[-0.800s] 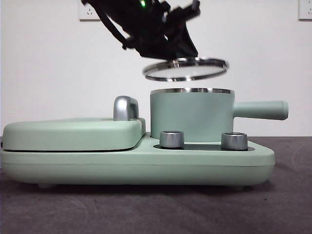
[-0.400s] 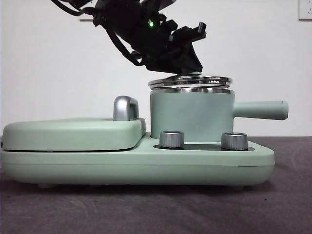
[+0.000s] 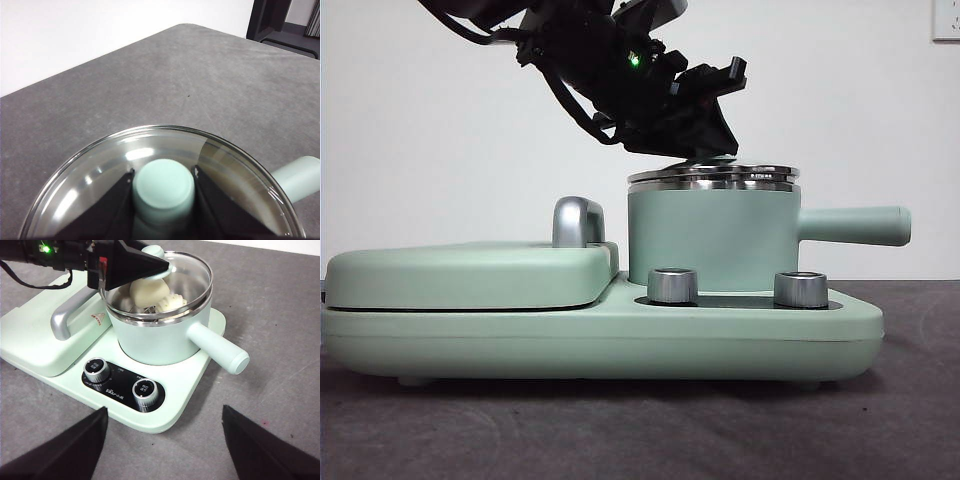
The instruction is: Put the buns in a small steamer
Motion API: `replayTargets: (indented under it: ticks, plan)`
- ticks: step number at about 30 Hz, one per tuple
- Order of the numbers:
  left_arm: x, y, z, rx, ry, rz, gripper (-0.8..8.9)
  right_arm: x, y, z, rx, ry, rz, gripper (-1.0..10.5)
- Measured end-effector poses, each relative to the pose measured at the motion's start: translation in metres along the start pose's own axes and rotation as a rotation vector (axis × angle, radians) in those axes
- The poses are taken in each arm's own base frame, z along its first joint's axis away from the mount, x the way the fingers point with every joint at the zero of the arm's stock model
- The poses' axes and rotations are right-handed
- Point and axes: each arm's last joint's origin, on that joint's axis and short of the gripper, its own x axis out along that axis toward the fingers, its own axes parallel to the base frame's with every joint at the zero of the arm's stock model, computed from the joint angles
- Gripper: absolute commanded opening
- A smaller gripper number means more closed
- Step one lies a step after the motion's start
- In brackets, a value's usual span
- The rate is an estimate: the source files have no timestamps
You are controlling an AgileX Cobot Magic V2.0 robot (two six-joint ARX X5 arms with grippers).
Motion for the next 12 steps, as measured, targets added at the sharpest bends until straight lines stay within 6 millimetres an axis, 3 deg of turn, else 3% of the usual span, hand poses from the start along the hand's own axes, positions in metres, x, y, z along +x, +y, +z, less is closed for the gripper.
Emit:
replayTargets:
  ticks: [12]
  plan:
    - [0.0002, -0.0001, -0.0010, -0.003, 0.036, -0.003, 0.14, 0.0000, 0.0000, 0.0000, -0.016, 0.000, 0.000, 3.6]
